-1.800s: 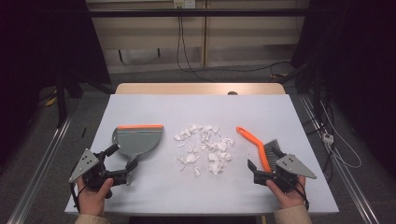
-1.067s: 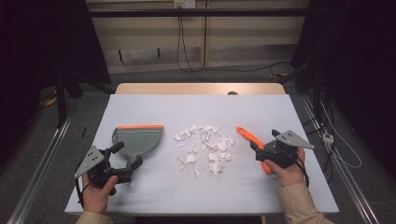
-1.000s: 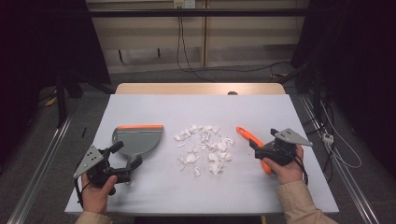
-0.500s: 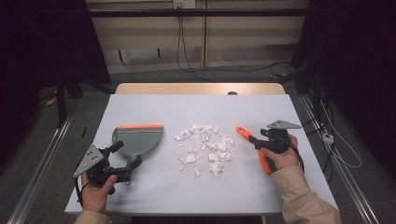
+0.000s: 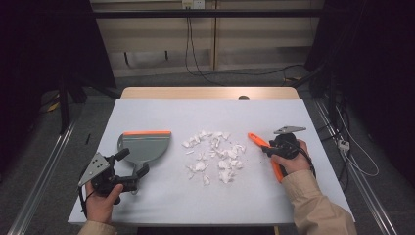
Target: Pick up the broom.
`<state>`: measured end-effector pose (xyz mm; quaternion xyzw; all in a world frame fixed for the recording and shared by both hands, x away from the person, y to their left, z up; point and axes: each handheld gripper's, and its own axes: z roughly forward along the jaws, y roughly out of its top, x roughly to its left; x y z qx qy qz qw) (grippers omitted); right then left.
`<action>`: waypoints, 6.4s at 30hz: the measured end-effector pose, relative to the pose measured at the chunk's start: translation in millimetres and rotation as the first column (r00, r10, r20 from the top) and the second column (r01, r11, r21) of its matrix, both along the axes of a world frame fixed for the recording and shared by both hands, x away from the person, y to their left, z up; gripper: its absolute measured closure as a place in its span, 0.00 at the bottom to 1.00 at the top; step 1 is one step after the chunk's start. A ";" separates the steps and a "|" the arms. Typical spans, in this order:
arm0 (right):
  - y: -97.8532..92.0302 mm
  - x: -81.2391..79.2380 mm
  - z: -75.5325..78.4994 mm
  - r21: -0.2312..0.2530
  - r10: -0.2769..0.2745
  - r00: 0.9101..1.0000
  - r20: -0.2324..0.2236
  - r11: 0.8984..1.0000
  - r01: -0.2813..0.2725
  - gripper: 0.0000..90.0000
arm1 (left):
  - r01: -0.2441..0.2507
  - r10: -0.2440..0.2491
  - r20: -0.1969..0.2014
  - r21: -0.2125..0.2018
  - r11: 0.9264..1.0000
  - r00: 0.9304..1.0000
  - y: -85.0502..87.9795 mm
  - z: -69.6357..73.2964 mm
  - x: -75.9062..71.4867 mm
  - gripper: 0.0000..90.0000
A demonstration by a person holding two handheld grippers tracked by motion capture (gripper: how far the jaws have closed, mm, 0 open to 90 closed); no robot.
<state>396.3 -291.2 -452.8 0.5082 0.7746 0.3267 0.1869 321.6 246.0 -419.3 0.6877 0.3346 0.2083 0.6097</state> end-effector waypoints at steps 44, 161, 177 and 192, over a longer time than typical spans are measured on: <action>-11.8 20.5 0.4 0.023 -0.218 0.969 -0.117 0.975 0.222 0.78 | 0.028 -0.028 0.019 0.040 0.999 0.999 -7.9 2.0 2.1 0.06; -2.8 38.4 13.4 -0.020 -0.098 0.986 -0.134 0.995 0.096 0.80 | 0.047 -0.049 0.029 0.070 0.996 0.998 -29.0 4.6 3.0 0.06; 11.5 48.3 12.8 -0.096 -0.076 0.990 -0.120 0.993 0.065 0.73 | 0.048 -0.050 0.020 0.071 0.996 0.999 -27.5 2.5 3.6 0.06; 3.1 17.0 23.1 -0.083 0.054 0.967 -0.247 0.994 -0.077 0.80 | 0.043 -0.045 0.023 0.073 0.996 0.999 -25.2 3.2 1.3 0.06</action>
